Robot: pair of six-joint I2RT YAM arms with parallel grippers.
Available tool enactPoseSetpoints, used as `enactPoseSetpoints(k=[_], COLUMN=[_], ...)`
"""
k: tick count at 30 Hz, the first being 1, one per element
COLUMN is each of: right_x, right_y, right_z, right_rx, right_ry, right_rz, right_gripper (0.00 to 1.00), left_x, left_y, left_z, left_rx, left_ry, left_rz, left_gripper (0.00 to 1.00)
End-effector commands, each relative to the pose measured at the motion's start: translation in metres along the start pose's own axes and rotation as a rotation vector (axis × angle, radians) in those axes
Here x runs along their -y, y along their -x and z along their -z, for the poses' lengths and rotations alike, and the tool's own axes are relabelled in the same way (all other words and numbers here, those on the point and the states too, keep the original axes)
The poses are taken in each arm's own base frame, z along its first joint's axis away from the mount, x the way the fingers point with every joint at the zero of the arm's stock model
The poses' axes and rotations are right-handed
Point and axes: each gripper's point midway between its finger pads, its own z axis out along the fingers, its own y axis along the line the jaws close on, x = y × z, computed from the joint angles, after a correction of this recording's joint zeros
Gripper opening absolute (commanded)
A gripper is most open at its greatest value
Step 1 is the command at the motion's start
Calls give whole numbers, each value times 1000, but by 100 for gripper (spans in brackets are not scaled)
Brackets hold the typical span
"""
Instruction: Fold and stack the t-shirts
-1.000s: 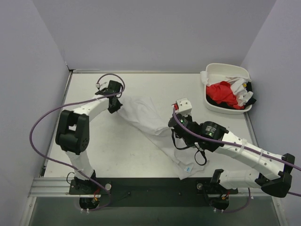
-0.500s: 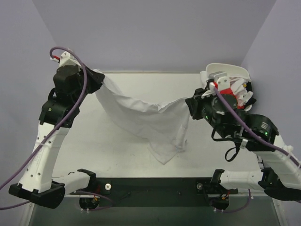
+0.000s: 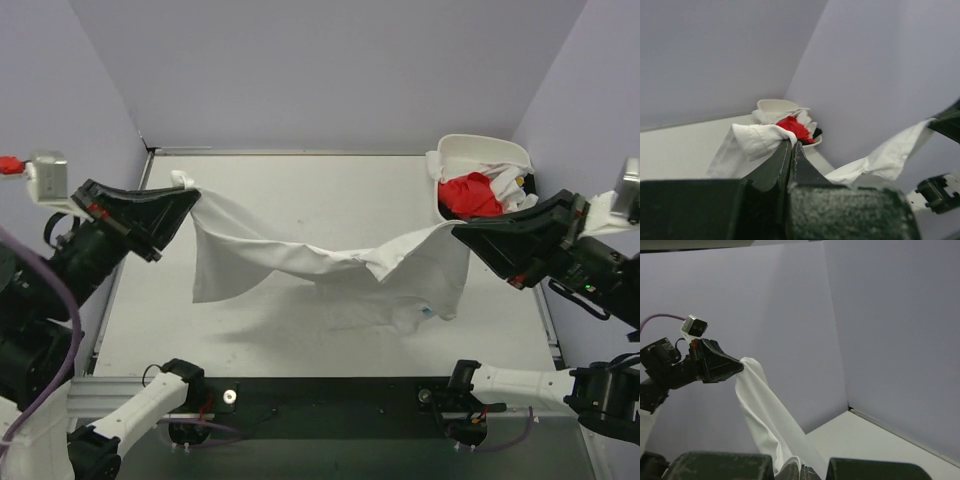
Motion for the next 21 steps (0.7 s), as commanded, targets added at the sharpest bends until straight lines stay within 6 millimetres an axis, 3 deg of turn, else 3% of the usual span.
enactPoseSetpoints(k=[1, 6, 10, 12, 15, 16, 18, 19, 21], right_x=[-50, -77, -88, -86, -68, -63, -48, -41, -16], right_y=[32, 63, 70, 70, 54, 40, 30, 22, -1], right_z=[26, 52, 56, 52, 32, 22, 9, 4, -17], right_rx=[78, 161, 184, 196, 165, 128, 113, 101, 60], right_ry=[295, 450, 514, 493, 387, 361, 275, 244, 103], right_rz=[38, 49, 45, 38, 42, 45, 41, 51, 52], right_gripper=[0, 0, 0, 0, 0, 0, 0, 0, 0], left_x=[87, 142, 158, 149, 129, 111, 98, 78, 62], left_y=[40, 69, 80, 74, 61, 45, 32, 9, -6], left_z=[35, 75, 92, 83, 63, 46, 34, 15, 3], left_rx=[101, 149, 177, 162, 146, 112, 96, 46, 31], left_ry=[-392, -613, -669, -638, -575, -524, -495, -447, -414], left_rz=[-119, -137, -133, -110, -77, -46, -23, 13, 39], left_gripper=[0, 0, 0, 0, 0, 0, 0, 0, 0])
